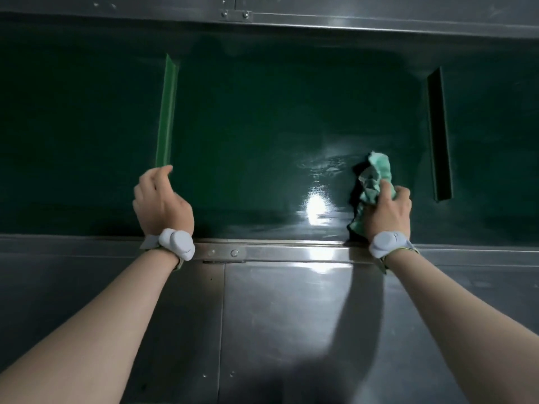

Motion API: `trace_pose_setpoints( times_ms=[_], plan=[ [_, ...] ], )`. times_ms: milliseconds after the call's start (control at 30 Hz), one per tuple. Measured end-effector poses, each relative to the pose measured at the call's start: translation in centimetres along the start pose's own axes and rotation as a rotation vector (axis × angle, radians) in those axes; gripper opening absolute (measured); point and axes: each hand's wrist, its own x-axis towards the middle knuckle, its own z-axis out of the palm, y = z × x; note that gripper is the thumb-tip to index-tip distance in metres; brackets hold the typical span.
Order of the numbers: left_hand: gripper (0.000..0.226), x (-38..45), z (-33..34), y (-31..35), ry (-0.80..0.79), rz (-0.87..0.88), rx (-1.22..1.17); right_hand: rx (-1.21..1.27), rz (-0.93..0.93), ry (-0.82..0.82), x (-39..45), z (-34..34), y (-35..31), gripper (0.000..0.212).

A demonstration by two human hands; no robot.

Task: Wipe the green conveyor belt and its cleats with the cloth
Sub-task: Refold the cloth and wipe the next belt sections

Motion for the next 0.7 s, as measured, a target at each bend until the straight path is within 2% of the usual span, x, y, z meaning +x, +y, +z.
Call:
trace_pose_setpoints(
  times_ms=[67, 133, 233, 333, 400, 467, 567, 700],
  plan=[
    [0.057, 0.1, 0.2, 0.9, 0.008, 0.020, -0.002, -0.015, 0.030, 0.031, -0.5, 0.5, -1.7, 0.049],
    [0.056, -0.3, 0.8, 2.3, 0.017, 0.035, -0.002, -0.011, -0.037, -0.002, -2.0, 1.6, -5.0, 0.050],
    [0.057, -0.8, 1.8, 4.5, 0.017, 0.063, 0.007, 0.013, -0.234, -0.192, -5.4, 3.5, -11.2, 0.048],
    [0.057, -1.4, 2.5, 6.7, -0.002, 0.094, 0.007, 0.030, -0.478, -0.296, -7.3, 3.9, -14.2, 0.050],
    [0.057, -1.8, 2.9, 8.3, -0.023, 0.112, 0.007, 0.039, -0.580, -0.311, -6.2, 3.1, -12.8, 0.053],
    [0.057, -2.1, 3.2, 9.8, -0.046, 0.130, 0.018, 0.033, -0.576, -0.303, -4.3, 2.2, -9.3, 0.057],
    [0.055, -2.5, 3.4, 11.7, -0.089, 0.156, 0.044, 0.003, -0.422, -0.234, -1.4, 0.2, -2.0, 0.063],
    [0.051, -2.9, 4.4, 14.6, -0.195, 0.166, 0.077, -0.053, -0.210, -0.108, 1.3, -3.0, 7.7, 0.057]
  ],
)
